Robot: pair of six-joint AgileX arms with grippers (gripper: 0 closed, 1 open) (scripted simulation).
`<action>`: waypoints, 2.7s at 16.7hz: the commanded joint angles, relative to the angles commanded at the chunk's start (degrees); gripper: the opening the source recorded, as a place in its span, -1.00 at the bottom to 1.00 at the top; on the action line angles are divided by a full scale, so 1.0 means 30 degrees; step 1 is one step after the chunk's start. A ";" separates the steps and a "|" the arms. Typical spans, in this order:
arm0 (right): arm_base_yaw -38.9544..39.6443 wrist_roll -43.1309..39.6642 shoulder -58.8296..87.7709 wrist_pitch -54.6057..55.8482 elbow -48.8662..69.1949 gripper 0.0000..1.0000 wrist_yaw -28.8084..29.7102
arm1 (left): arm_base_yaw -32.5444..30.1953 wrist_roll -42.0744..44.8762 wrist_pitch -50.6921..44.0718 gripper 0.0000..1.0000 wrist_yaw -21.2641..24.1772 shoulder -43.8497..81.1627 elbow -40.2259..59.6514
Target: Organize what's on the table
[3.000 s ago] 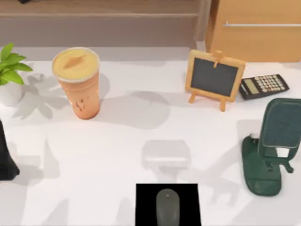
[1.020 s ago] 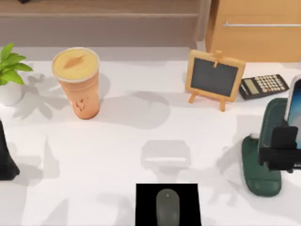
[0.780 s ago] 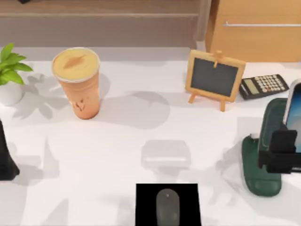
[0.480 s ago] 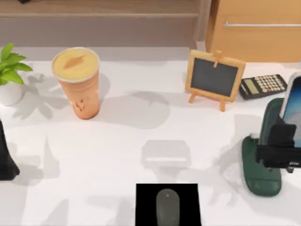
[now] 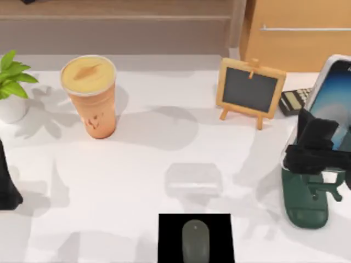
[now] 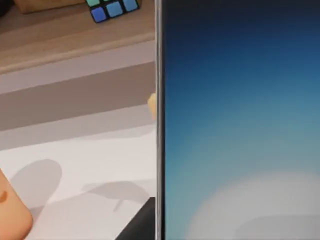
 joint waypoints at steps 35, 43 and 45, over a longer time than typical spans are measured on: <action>-0.4851 -0.3902 0.2366 0.1681 -0.2243 1.00 -0.1842 | 0.0000 0.0000 0.0000 1.00 0.0000 0.0000 0.0000; -0.5051 -0.1668 0.0572 0.1901 -0.2322 1.00 0.0237 | 0.0000 0.0000 0.0000 1.00 0.0000 0.0000 0.0000; -0.4234 -0.1362 0.0431 0.1001 -0.2372 1.00 0.0415 | 0.0000 0.0000 0.0000 1.00 0.0000 0.0000 0.0000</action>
